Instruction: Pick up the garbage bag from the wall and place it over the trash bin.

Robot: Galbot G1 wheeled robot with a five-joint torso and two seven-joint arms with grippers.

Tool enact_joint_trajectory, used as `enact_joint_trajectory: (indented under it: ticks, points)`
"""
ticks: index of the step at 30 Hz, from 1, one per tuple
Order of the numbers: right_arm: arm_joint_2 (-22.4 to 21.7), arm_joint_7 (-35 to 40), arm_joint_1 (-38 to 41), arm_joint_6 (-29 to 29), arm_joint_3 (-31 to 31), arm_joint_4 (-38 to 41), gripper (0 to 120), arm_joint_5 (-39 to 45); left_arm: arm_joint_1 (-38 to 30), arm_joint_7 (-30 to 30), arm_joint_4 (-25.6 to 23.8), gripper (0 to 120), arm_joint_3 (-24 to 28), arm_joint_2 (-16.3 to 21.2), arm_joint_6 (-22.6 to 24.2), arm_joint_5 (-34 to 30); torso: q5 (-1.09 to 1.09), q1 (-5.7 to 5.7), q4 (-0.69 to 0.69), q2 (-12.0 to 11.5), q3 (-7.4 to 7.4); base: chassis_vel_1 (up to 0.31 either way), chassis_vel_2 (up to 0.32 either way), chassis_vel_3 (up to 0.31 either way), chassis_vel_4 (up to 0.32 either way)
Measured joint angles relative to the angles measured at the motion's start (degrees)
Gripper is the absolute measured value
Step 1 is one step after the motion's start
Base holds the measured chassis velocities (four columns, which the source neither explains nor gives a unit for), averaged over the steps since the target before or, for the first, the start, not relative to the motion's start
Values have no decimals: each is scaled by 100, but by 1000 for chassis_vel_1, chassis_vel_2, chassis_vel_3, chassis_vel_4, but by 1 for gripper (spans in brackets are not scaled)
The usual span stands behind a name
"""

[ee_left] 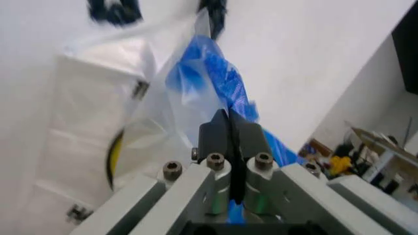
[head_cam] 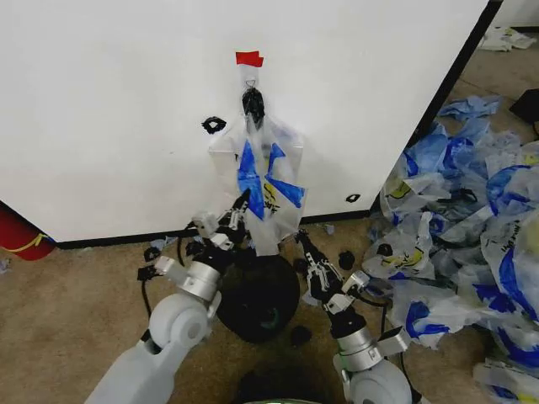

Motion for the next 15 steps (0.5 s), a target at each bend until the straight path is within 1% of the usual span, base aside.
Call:
enact_joint_trajectory:
  ticks: [2, 4, 7, 12, 15]
  points:
    - [12, 3, -15, 7, 35, 0, 0, -1, 87, 0, -74, 0, -141, -68, -24, -2, 0, 0, 0, 0, 0, 0, 0, 0, 0]
    - [12, 3, -15, 7, 35, 0, 0, -1, 87, 0, -74, 0, -141, -68, -24, -2, 0, 0, 0, 0, 0, 0, 0, 0, 0]
    - [33, 6, -38, 32, 78, -29, 0, -17, 256, 0, -206, 0, -378, -240, -74, -21, 0, 0, 0, 0, 0, 0, 0, 0, 0]
    - [56, 16, -42, 44, 115, -71, 0, -49, 366, 6, -253, 0, -460, -308, -105, -23, 0, 0, 0, 0, 0, 0, 0, 0, 0]
    - [49, 26, -85, 45, 191, -105, 0, -215, 396, 12, -262, 0, -485, -305, -116, -23, 1, 0, 0, 0, 0, 0, 0, 0, 0]
